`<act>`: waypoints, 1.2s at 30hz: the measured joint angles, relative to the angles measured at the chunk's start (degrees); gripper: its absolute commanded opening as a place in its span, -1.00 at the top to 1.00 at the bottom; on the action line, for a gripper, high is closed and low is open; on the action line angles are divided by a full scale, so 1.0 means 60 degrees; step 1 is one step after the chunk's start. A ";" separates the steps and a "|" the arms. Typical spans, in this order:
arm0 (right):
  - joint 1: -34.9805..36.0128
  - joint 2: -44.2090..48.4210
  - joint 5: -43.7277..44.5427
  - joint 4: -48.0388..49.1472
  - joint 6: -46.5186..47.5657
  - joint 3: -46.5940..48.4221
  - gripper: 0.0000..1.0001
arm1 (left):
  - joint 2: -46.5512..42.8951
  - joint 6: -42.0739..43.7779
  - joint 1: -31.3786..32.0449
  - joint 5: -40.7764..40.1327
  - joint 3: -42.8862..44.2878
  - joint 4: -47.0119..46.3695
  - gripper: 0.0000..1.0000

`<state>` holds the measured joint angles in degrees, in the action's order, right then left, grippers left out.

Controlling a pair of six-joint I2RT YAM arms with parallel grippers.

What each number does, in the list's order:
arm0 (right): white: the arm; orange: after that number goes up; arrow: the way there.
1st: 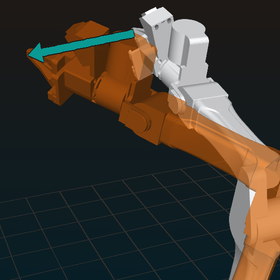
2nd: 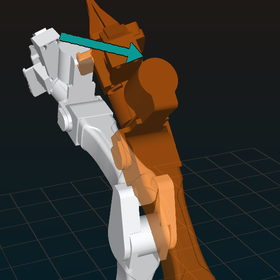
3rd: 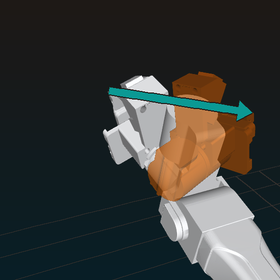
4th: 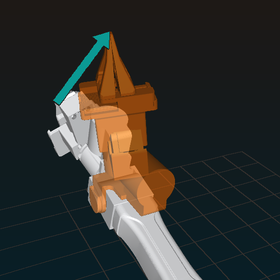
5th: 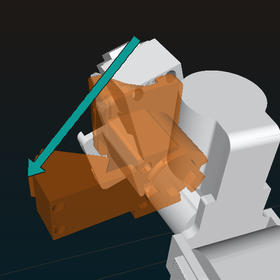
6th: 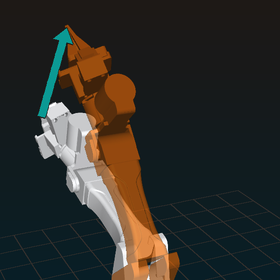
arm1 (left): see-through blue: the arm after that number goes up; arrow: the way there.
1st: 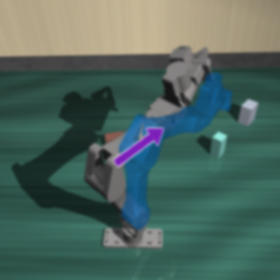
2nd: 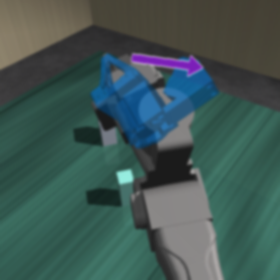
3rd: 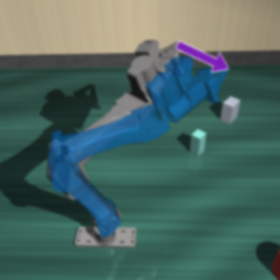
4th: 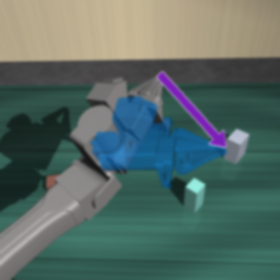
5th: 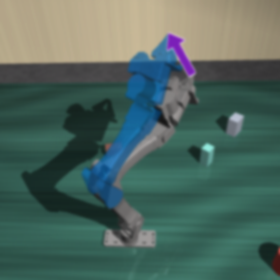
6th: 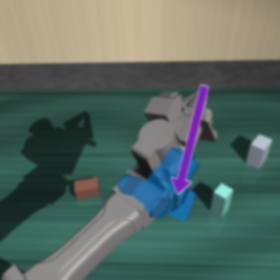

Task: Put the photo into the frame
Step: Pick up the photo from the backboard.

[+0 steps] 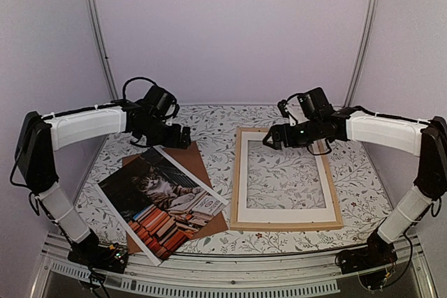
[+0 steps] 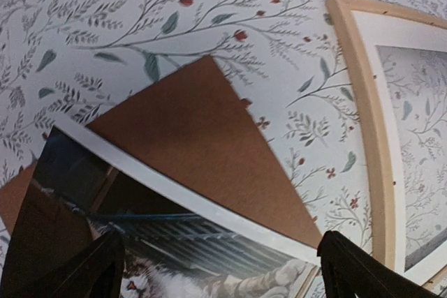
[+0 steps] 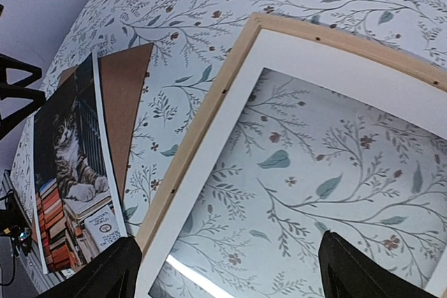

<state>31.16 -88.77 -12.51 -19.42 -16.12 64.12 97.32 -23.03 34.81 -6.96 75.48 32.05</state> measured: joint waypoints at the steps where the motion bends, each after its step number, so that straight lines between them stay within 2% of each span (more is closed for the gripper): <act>1: 0.0339 -0.0419 0.0000 0.0025 -0.0062 0.0313 -0.85 | -0.0299 -0.0102 -0.0364 0.0255 -0.0568 0.0007 -0.99; 10: 0.2823 -0.4229 -0.0361 -0.0280 -0.0098 0.3785 -0.75 | -0.2484 -0.0539 -0.2335 0.1643 -0.3104 0.0029 -0.99; 14: 0.3483 -0.5413 -0.0623 -0.0769 0.0015 0.4838 -0.67 | -0.3129 -0.0608 -0.3738 0.2397 -0.4011 0.0022 -0.99; 19: 0.3836 -0.6073 -0.0911 -0.1741 0.0164 0.5337 -0.61 | -0.3585 -0.0776 -0.5005 0.3100 -0.4903 0.0022 -0.99; 28: 0.3796 -0.6488 -0.1111 -0.3275 0.0525 0.5872 -0.48 | -0.3807 -0.1257 -0.5989 0.4069 -0.5978 -0.0321 -0.99; 36: 0.3807 -0.6703 -0.1410 -0.4065 0.0721 0.6309 -0.36 | -0.4371 -0.1712 -0.6590 0.3887 -0.6415 -0.0364 -0.99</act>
<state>54.00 -128.99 -20.97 -43.81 -11.79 101.97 71.09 -33.30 -4.73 16.36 36.99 29.87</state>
